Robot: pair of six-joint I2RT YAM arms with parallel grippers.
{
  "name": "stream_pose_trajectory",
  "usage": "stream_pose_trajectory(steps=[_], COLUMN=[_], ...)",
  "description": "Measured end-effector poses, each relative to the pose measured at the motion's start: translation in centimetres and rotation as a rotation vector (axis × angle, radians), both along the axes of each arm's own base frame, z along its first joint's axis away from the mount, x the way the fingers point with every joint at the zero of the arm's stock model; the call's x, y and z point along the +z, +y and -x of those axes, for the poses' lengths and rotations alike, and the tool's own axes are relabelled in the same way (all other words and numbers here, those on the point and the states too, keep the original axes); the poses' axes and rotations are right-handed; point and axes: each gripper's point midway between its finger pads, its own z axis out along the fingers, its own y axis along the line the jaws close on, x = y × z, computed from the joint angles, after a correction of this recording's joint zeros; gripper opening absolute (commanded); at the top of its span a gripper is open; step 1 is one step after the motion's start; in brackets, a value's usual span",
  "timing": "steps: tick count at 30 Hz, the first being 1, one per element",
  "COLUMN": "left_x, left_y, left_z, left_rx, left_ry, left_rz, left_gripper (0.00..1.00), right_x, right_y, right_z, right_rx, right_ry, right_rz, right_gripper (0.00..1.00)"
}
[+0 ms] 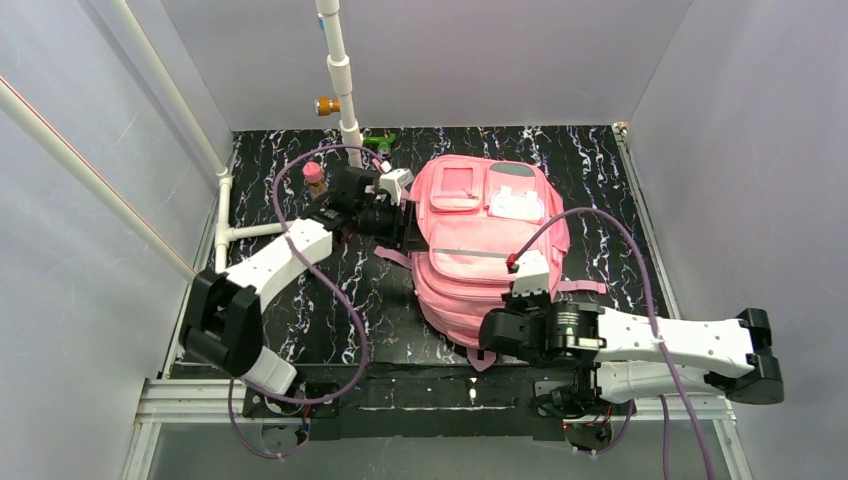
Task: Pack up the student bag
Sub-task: Zip the student bag at the center of the board.
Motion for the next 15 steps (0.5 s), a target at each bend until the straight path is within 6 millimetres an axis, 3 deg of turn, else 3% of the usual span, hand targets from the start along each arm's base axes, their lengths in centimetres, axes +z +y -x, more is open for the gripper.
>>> stream_pose_trajectory(steps=[4,8,12,15], left_x=[3.1,5.7,6.5,6.1], left_y=[-1.5,-4.0,-5.9,-7.7], left_z=[3.3,8.0,12.2,13.4], left_rx=[-0.082,-0.225,-0.366,-0.462], left_ry=[-0.102,-0.276,-0.507,-0.719], left_rz=[0.055,0.094,0.089,0.029], left_gripper=[0.56,0.62,0.67,0.69], right_x=[0.2,0.9,1.3,1.3], right_y=[0.0,0.3,0.8,1.3], right_z=[0.0,0.0,0.1,0.3], right_rx=[0.055,0.082,0.123,0.162], right_ry=[-0.014,-0.03,-0.031,-0.024], right_rz=[-0.079,-0.145,-0.164,-0.164], right_gripper=[0.01,0.01,0.01,0.01])
